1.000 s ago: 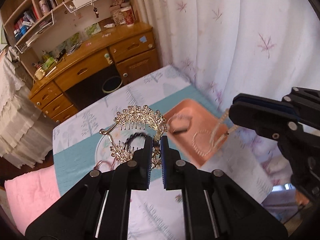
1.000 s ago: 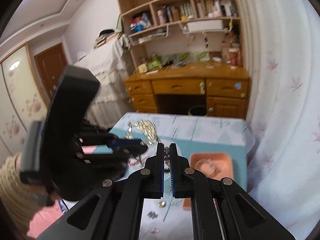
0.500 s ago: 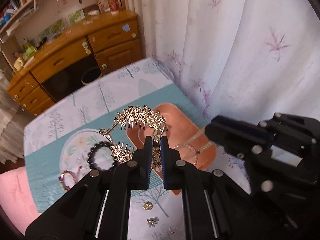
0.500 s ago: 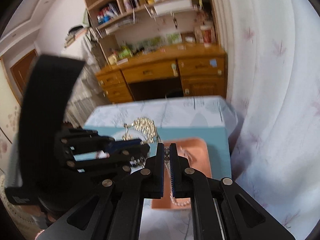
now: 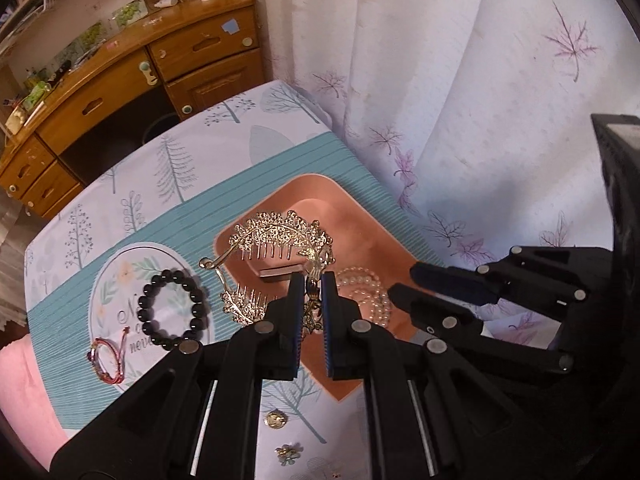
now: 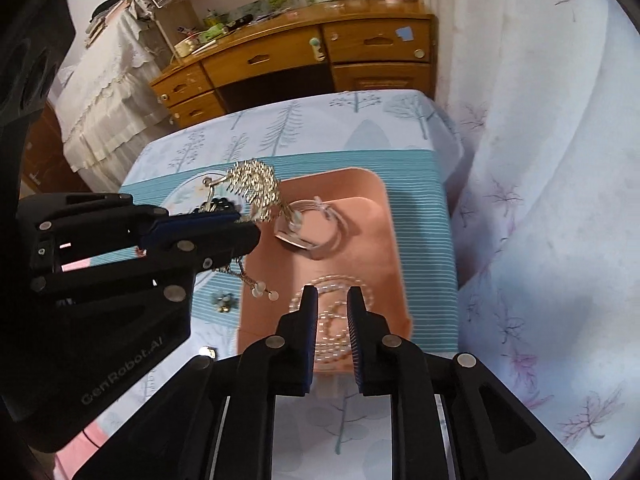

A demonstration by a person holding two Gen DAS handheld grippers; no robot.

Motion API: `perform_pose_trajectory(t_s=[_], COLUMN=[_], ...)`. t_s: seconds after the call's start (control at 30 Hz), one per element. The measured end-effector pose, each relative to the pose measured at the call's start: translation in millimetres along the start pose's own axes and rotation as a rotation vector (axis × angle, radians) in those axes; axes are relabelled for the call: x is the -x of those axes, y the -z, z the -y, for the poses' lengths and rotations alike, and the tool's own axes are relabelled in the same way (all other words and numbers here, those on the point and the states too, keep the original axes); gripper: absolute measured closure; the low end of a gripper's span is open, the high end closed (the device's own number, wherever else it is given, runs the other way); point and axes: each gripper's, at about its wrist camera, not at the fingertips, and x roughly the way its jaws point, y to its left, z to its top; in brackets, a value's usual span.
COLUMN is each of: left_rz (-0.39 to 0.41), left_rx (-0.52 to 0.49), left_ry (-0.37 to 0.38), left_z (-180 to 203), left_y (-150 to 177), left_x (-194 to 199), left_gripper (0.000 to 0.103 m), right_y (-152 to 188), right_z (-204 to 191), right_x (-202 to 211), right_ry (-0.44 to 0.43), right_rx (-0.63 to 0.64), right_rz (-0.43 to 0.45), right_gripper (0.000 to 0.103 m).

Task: Organize jewelry
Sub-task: 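Carry the necklace and comb into the pink tray and open both tools, then withdraw both tools from the tray toward the small charms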

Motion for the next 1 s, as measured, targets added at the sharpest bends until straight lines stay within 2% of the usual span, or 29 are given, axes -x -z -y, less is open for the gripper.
perform_pose_trajectory(t_s=[0.23, 0.43, 0.7, 1.0], left_rz=[-0.050, -0.084, -0.074, -0.087], left_rx=[-0.016, -0.005, 0.011, 0.009], left_ry=[0.022, 0.025, 0.022, -0.018], left_z=[13, 15, 8, -6], left_y=[6, 9, 12, 35], left_x=[-25, -36, -23, -9], left_gripper=[0.097, 0.095, 0.095, 0.095], right_y=[4, 13, 17, 25], right_z=[10, 14, 6, -11], right_x=[6, 5, 12, 13], right_ry=[0.073, 0.080, 0.073, 0.053], right_rx=[-0.018, -0.025, -0.006, 0.024], right_rz=[0.006, -0.005, 0.011, 0.001], right_gripper=[0.088, 0.088, 0.088, 0.087])
